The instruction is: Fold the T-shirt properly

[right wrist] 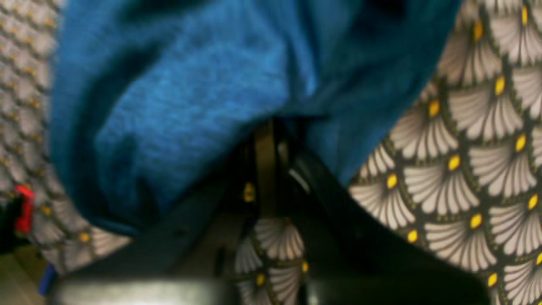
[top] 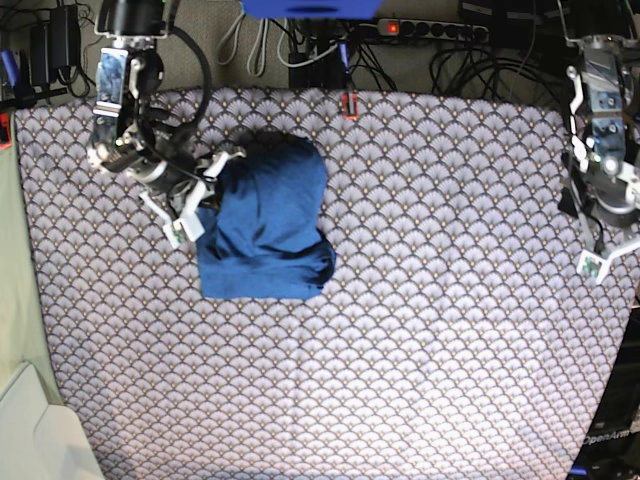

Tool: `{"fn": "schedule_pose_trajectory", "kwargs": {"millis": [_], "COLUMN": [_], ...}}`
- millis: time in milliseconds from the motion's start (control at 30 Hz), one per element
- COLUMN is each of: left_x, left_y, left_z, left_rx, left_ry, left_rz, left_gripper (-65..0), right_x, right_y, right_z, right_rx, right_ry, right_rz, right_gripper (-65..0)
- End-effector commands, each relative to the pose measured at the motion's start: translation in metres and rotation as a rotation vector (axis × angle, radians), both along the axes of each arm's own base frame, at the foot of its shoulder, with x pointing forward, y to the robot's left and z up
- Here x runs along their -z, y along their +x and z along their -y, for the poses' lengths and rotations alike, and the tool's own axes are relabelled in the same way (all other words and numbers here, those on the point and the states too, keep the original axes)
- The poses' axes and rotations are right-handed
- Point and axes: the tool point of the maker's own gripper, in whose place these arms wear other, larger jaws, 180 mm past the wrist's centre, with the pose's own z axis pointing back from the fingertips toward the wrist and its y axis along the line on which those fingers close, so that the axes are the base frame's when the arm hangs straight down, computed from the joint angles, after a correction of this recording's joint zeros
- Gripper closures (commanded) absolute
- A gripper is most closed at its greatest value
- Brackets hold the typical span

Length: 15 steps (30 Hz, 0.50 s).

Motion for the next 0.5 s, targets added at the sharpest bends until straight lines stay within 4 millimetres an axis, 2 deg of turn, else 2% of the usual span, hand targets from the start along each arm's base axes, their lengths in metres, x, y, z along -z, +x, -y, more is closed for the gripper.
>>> {"fn": "schedule_pose_trajectory", "kwargs": {"millis": [0, 100, 267, 400, 467], "left_x": [-0.015, -0.021, -0.021, -0.011, -0.001], "left_y": [0.004, 0.011, 0.016, 0.006, -0.004], "left_z": [-0.006, -0.005, 0.001, 0.000, 0.000], "left_rx": [-0.005, 0.000, 0.036, 0.026, 0.026], "left_ry": [0.036, 0.035, 0.023, 0.019, 0.017], "left_rz": [0.033, 0.056, 0.080, 0.048, 0.013], "left_gripper": [-58.4, -58.4, -58.2, -57.3, -51.9], "right_x": [-0.011, -0.008, -0.006, -0.004, -0.004], "right_y": [0.004, -0.001, -0.006, -0.027, -0.043], "right_z": [-0.002, 0.001, 0.045, 0.079, 0.087], "right_rx": [-0.007, 0.000, 0.121, 0.188, 0.197], "right_ry": [0.019, 0.016, -0.016, -0.067, -0.094], "right_rz": [0.043, 0.037, 0.024, 0.005, -0.007], "right_gripper": [0.0, 0.0, 0.0, 0.0, 0.0]}}
